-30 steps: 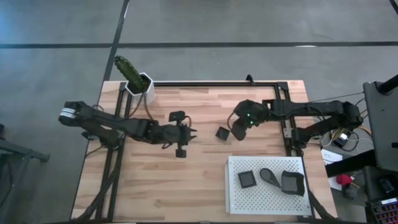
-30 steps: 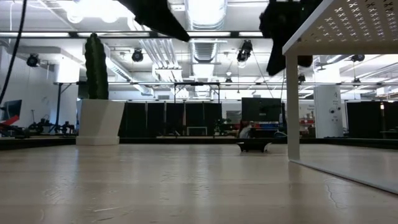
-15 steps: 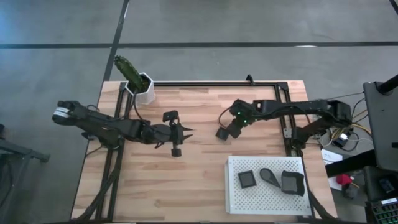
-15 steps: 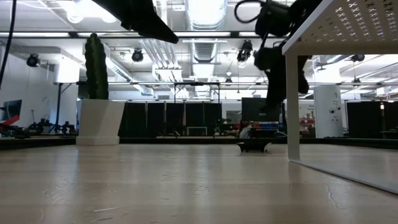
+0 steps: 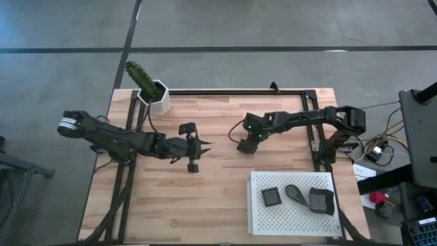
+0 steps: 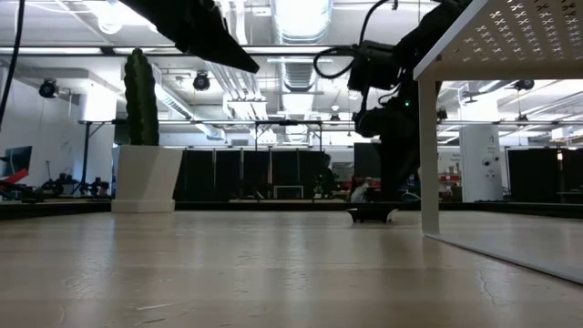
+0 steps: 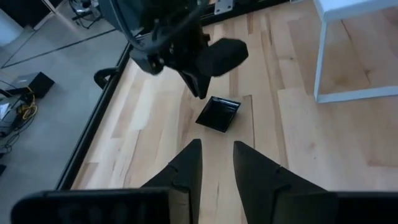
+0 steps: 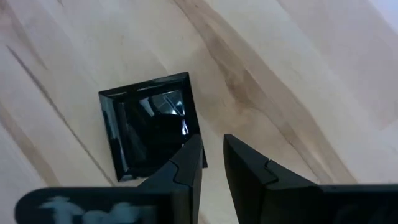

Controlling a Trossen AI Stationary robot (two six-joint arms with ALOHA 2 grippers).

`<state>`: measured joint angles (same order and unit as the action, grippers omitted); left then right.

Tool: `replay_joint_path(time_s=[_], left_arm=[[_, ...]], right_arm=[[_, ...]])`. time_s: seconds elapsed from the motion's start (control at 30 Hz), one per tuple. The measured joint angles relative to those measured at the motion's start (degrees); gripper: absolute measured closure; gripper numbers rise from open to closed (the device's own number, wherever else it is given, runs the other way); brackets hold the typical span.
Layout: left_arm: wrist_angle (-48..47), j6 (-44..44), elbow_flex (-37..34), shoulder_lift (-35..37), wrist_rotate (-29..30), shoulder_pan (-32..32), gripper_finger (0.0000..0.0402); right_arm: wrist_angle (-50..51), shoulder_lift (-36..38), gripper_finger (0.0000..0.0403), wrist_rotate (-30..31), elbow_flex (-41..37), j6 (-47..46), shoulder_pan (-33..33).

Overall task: Pick & Place Mini shaped plates
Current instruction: Stack the square plate on top of the other square plates on the shelf

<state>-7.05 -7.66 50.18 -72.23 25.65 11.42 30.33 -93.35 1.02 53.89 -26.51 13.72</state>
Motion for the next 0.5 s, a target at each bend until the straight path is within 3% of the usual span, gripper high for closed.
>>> replay_joint_path(time_s=[0.5], left_arm=[[0.8, 0.1, -0.7, 0.0, 0.0, 0.0, 0.0312]], right_arm=[[-3.7, -4.2, 0.0339, -1.2, 1.0, 4.0, 0.1]])
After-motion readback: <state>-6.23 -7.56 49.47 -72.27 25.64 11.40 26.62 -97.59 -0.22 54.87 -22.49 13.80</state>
